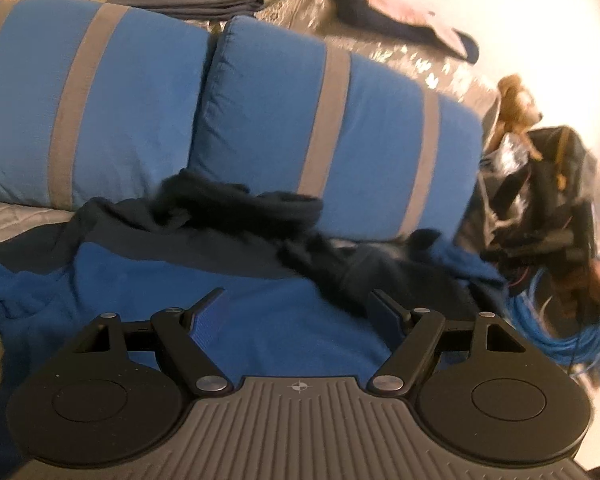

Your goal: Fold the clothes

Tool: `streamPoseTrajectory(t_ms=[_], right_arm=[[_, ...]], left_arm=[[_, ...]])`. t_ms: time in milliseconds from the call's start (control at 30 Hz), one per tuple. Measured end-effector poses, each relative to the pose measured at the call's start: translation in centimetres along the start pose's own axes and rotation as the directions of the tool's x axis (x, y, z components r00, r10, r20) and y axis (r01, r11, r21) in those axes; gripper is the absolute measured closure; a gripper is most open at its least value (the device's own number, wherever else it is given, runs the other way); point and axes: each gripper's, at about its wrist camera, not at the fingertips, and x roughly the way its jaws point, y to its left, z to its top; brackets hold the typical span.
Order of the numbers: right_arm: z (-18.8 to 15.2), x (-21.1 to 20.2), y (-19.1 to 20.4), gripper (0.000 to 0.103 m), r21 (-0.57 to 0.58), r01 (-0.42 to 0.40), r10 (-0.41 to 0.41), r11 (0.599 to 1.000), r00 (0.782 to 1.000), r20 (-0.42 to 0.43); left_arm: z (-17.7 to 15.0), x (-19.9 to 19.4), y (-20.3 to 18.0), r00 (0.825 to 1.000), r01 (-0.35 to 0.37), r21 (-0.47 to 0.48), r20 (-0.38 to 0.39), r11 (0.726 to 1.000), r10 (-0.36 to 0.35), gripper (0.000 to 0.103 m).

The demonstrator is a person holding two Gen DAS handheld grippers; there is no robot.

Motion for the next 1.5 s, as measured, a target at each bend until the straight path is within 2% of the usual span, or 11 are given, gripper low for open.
streamPoseTrajectory(t_ms=[300,367,433,500,633,767,933,1100,1333,1433,1500], right_arm=[[1.8,8.0,-0.5,0.034,0.008,-0.072,0.073,0.997,0.994,-0.079],[1.8,9.0,-0.5,0.05,0.015,-0.057,0.059,0.998,0.992,-0.11],[1.7,10.0,-0.5,0.085,0.023,-0.041,0.044,0.999,0.989,-0.141],[1.8,10.2,-0.7,0.091,0.064,-0.007,0.018,0.998,0.986,-0.165],[3.1,7.1,-0.8,0.094,0.12,0.009,0.005,0.993,0.993,-0.114],[5.6,-1.1,-3.8,0.094,0.303,0.019,-0.044,0.953,0.996,0.076],[5.1,-14.8,-10.8,0.094,0.572,0.032,-0.249,0.82,0.919,0.306],[-5.7,-17.6,-14.2,0.095,0.774,0.12,-0.389,0.621,0.905,0.172],[-20.8,-21.4,-18.7,0.095,0.939,0.226,-0.508,0.26,0.859,-0.066],[-23.4,-20.6,-17.8,0.091,0.932,0.265,-0.501,0.245,0.858,-0.113],[-24.6,-20.2,-17.2,0.064,0.926,0.289,-0.5,0.244,0.856,-0.135]], left_arm=[[0.4,1.9,-0.1,0.999,-0.02,0.009,-0.033,1.0,0.02,0.027],[0.3,2.4,-0.4,0.998,-0.035,0.021,-0.045,0.999,0.036,0.027],[0.2,2.7,-0.6,0.998,-0.042,0.03,-0.055,0.999,0.043,0.027],[0.1,2.8,-0.8,0.997,-0.041,0.037,-0.061,0.998,0.044,0.027],[0.0,2.8,-1.1,0.997,-0.035,0.04,-0.06,0.999,0.037,0.027],[-0.1,2.5,-1.3,0.998,-0.027,0.026,-0.057,0.999,0.029,0.027],[0.0,2.0,-1.4,0.999,-0.039,0.012,-0.028,0.999,0.039,0.027],[0.2,1.7,-1.1,0.999,-0.032,-0.031,-0.028,0.999,0.031,0.027],[0.1,1.4,-1.2,1.0,-0.018,-0.038,-0.02,0.999,0.018,0.027],[-0.2,1.6,-1.4,0.999,-0.03,-0.023,-0.027,0.999,0.03,0.027],[-0.3,1.8,-1.3,0.999,-0.038,-0.018,-0.031,0.999,0.038,0.027]])
